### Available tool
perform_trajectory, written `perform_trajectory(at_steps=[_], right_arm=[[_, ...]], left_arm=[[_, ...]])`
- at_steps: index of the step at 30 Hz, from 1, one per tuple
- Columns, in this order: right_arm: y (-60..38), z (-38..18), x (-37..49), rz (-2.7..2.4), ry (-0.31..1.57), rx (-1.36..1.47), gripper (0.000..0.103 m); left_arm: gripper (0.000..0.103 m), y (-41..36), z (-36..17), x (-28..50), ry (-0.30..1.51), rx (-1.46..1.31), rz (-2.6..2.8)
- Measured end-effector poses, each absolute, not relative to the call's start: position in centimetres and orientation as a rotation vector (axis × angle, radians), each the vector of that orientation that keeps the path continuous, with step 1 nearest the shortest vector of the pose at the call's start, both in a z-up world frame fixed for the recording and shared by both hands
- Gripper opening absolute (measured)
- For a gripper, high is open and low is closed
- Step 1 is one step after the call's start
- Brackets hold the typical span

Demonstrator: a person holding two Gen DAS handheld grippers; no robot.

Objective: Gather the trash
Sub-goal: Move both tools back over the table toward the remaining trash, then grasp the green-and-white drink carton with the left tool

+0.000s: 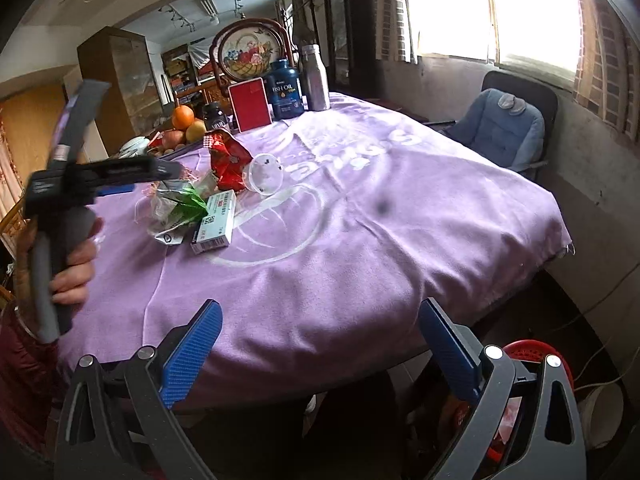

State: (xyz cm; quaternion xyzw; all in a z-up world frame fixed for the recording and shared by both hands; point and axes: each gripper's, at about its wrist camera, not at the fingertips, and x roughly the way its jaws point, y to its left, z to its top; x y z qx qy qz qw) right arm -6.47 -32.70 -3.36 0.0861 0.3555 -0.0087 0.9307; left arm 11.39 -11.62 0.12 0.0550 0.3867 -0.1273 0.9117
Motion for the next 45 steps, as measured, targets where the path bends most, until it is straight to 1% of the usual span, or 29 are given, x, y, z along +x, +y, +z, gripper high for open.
perform_trajectory(at_steps=[3, 6, 13, 16, 18, 23, 27, 29, 38, 41, 45], right_arm=[[-33.1, -3.5, -6.1, -0.019, 0.737, 0.191, 0.097], [-33.1, -3.7, -5.6, -0.009, 0.741, 0.192, 0.097], [-31.4, -4.4, -3.5, 0.071, 0.761, 0.199, 0.097], [-30.0, -4.5, -2.8, 0.106, 0.770, 0.190, 0.097], [-29.1, -4.5, -2.7, 0.120, 0.772, 0.170, 0.097], [-27.8, -4.0, -2.8, 0.112, 0.765, 0.119, 0.097], [-28.0, -3.8, -2.6, 0.111, 0.768, 0.130, 0.097], [-27.9, -3.8, -2.4, 0.113, 0.770, 0.128, 0.097], [-24.6, -4.4, 1.9, 0.184, 0.807, 0.093, 0.097], [-23.0, -4.5, 3.8, 0.201, 0.818, 0.044, 0.097], [-21.4, -4.7, 6.1, 0.220, 0.827, -0.001, 0.097]], left_arm=[[0.096, -12.7, -1.5, 12.6, 0.826, 0.170, -0.232], [0.097, -11.0, -2.6, 12.7, 0.843, 0.205, -0.197], [0.096, 0.5, -2.7, 10.6, 0.856, 0.157, -0.037], [0.096, 3.2, -1.9, 9.4, 0.843, 0.108, -0.027], [0.096, 3.4, -1.3, 8.6, 0.821, 0.104, -0.042], [0.096, 0.7, -0.3, 8.1, 0.758, 0.181, -0.094], [0.096, -0.7, -0.8, 9.2, 0.755, 0.239, -0.106], [0.096, -0.4, -1.9, 10.2, 0.781, 0.257, -0.082], [0.097, 3.1, -3.5, 11.8, 0.905, -0.003, -0.224], [0.097, 2.7, -4.5, 12.3, 0.952, 0.039, -0.160], [0.096, 2.8, -4.0, 11.9, 0.914, 0.042, -0.155]])
